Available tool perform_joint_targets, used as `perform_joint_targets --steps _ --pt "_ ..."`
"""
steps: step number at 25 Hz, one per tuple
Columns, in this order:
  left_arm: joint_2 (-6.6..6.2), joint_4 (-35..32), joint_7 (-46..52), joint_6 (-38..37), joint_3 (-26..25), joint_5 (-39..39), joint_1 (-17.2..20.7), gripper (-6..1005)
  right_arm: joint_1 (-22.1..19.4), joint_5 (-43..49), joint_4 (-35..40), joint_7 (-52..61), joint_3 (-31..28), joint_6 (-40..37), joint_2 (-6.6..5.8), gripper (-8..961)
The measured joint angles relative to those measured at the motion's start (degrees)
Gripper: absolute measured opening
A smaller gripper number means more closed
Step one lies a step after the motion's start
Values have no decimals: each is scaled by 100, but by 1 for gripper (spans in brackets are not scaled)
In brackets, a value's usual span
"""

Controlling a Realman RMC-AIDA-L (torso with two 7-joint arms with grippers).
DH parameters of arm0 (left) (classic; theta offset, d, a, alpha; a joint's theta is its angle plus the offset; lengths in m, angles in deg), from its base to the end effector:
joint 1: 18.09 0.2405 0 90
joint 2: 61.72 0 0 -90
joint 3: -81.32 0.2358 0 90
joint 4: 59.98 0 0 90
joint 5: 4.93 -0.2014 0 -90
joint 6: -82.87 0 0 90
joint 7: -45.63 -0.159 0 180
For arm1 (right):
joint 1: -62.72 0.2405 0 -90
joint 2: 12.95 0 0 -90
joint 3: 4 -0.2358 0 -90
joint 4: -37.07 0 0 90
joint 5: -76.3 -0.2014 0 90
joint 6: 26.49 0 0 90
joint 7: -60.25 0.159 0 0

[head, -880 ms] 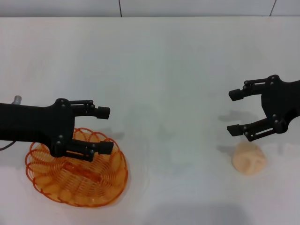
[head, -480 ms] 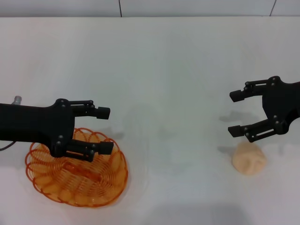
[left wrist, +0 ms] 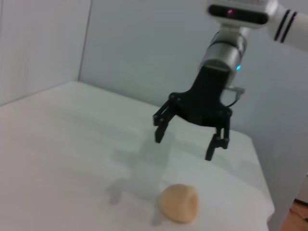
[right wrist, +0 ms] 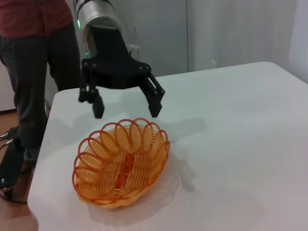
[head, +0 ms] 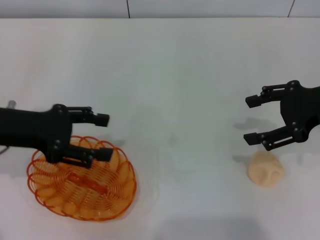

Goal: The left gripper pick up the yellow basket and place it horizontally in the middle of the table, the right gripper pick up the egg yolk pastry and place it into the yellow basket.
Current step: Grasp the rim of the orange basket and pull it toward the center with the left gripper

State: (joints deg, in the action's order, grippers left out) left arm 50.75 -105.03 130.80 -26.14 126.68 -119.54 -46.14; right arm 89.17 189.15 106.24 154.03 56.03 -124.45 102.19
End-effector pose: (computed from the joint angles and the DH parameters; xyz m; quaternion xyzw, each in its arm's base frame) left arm -0.2307 0.2814 0.0432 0.9632 0.1711 0.2073 0.0054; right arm 0.1805 0.3119 0.0411 -0.9898 0.0645 0.1057 0.0699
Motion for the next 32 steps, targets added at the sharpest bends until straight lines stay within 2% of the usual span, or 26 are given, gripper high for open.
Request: perform_joint_targets --steps 4,9,18,26,32 --pt "-183 -327 868 11 -1 -370 -163 879 0 -5 0 0 -26 3 0 859" --pt "-305 -733 2026 18 -1 -1275 -574 878 -4 -31 9 0 -37 4 5 859" --pt "-271 -1225 3627 -237 133 -3073 -1174 877 38 -58 74 65 -41 5 9 858" --pt "-313 -1258 4429 -357 815 -3679 -1282 877 6 -134 88 69 -45 51 9 858" --pt "-389 -1262 4494 -390 813 -3812 -1254 876 -20 -141 81 70 -44 58 9 858"
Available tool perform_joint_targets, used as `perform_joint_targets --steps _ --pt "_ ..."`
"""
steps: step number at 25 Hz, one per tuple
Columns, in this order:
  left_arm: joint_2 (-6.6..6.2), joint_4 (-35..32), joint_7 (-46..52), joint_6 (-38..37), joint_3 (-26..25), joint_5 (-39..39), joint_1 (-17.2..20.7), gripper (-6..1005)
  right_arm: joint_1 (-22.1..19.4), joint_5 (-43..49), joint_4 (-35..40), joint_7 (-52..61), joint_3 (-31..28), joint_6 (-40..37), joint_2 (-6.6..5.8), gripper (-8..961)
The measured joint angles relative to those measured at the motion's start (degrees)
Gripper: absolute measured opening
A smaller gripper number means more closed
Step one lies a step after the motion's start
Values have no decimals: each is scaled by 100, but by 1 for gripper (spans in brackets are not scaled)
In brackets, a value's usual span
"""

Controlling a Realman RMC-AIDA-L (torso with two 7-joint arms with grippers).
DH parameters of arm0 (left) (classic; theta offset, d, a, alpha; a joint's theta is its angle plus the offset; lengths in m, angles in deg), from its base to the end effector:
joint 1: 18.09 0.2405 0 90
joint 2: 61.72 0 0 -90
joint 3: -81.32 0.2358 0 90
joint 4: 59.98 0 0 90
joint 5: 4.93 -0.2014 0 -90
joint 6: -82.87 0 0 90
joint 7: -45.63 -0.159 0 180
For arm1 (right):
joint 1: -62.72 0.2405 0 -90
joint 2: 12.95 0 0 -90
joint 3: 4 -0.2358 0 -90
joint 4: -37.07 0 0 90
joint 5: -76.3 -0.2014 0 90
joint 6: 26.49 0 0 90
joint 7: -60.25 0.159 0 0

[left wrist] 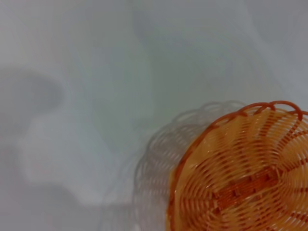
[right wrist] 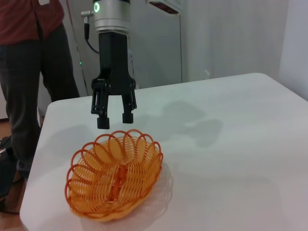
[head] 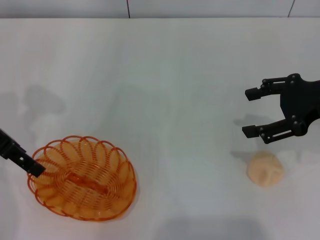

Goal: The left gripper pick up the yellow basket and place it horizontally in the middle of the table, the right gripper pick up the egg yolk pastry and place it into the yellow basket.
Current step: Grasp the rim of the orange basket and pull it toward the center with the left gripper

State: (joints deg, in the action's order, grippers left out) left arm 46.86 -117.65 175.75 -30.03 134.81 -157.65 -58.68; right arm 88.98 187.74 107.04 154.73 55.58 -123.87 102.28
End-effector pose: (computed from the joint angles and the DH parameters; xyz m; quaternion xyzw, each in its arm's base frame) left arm -0.2453 0.3139 0.0826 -0.8735 -0.4371 0.2129 0.0243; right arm 0.1760 0.3142 0.0448 -0.9874 0.0656 0.1190 0.0807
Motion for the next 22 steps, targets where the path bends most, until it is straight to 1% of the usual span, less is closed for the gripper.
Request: perform_joint_targets --steps 4,6,13,22 --pt "-72 -28 48 40 -60 -52 16 876 -10 -46 3 6 0 -2 0 858" --pt "-69 -41 66 78 -111 -62 36 876 -25 -67 4 8 -4 -4 0 858" --pt "141 -15 53 249 -144 -182 175 875 -65 -85 11 9 -9 3 0 858" --pt "198 92 33 527 -170 -193 328 870 -77 -91 -13 -12 -9 12 0 858"
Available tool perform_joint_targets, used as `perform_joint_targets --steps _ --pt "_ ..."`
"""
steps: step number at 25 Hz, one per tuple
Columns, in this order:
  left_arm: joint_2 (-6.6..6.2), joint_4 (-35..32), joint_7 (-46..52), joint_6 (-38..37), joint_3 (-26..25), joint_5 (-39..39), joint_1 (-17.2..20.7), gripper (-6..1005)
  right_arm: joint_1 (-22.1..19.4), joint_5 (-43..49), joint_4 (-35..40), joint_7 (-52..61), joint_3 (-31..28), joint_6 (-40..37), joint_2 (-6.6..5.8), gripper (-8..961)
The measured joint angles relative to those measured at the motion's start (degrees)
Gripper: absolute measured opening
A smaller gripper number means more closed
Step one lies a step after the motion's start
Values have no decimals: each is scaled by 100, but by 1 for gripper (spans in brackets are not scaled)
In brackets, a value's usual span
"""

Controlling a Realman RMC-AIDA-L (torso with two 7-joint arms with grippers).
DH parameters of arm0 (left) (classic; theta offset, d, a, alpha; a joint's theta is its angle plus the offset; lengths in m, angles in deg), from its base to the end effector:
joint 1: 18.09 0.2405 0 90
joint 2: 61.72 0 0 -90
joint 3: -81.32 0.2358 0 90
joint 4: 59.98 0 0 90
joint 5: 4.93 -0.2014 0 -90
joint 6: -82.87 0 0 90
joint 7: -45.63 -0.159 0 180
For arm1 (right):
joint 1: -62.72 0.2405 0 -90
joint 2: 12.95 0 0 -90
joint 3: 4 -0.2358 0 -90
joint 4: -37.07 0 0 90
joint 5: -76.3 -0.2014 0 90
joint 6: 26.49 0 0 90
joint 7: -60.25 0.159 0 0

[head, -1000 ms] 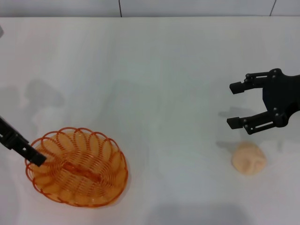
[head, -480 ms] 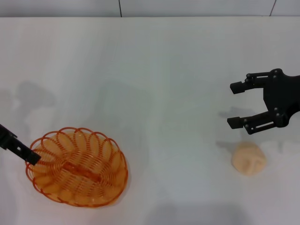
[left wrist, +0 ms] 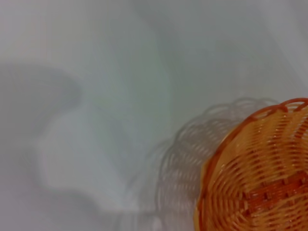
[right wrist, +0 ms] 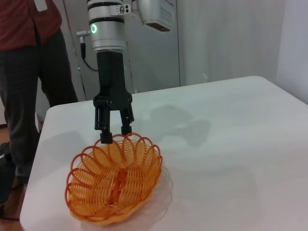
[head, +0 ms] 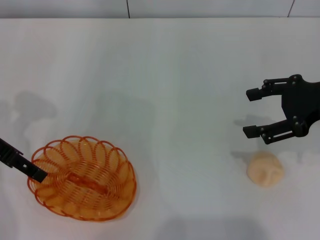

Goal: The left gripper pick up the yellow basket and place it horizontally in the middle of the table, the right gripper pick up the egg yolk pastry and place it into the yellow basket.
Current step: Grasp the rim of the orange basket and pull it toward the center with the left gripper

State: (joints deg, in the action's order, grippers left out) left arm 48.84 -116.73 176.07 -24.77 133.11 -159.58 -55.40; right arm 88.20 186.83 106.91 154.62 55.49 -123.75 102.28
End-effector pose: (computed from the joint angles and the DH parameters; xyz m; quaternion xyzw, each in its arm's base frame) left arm -0.2688 0.3077 0.0710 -0.8589 -0.4689 0.2001 0.0498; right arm 0.1783 0.3123 0.0455 -0.9859 0.0710 0.1266 0.0829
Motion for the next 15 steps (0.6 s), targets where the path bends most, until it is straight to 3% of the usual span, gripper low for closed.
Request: perform_joint_targets --steps 7,15 --pt "25 48 66 69 50 -34 -52 866 -10 0 -19 10 0 0 0 858" --pt "211 110 160 269 77 -305 -175 664 -71 3 -47 -24 0 -3 0 858"
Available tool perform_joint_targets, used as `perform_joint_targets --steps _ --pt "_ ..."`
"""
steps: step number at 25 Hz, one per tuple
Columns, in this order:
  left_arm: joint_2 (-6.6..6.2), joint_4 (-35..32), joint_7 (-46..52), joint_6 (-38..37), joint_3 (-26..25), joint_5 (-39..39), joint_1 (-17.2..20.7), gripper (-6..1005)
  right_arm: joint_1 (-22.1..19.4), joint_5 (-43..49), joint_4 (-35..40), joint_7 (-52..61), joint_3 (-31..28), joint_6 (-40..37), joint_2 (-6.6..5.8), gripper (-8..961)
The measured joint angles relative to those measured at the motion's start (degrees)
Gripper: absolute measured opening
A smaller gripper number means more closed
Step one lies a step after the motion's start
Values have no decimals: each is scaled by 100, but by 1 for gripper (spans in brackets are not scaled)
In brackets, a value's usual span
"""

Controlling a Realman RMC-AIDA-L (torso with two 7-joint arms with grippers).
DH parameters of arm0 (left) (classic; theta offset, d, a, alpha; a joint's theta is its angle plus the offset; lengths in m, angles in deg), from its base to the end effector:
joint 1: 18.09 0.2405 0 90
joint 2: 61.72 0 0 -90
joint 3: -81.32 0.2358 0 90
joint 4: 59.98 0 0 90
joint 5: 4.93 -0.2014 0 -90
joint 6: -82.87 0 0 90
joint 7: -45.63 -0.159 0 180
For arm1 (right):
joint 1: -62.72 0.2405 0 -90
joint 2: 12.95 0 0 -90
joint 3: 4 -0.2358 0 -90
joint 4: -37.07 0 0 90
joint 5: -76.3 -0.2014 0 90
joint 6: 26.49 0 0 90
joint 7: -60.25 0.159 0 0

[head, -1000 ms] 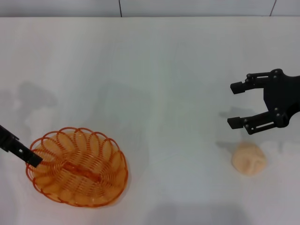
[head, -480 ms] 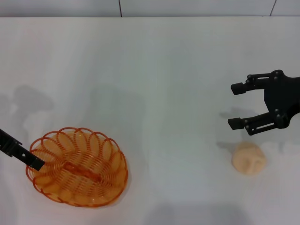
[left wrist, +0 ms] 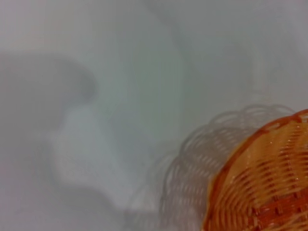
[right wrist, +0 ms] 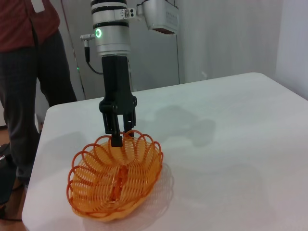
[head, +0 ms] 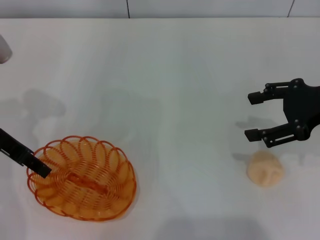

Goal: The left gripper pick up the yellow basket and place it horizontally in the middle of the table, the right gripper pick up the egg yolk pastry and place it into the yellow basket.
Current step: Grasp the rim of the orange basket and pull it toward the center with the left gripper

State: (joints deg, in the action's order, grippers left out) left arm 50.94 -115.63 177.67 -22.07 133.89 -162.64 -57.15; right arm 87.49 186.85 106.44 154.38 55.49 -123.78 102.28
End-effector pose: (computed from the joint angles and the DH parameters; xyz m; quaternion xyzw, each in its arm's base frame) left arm -0.2651 0.3142 0.0562 -0.8552 -0.4672 0.2166 0.0591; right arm 0.1833 0.3096 0.0445 -0.9855 0.0786 0.1266 0.0818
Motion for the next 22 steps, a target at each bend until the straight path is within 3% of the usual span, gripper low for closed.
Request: perform_joint_targets --steps 5,22 --pt "66 8 6 89 6 -12 -5 508 0 1 -10 -3 0 -1 0 858" --pt "179 38 81 358 90 -25 34 478 -17 1 -12 -9 0 0 -7 857"
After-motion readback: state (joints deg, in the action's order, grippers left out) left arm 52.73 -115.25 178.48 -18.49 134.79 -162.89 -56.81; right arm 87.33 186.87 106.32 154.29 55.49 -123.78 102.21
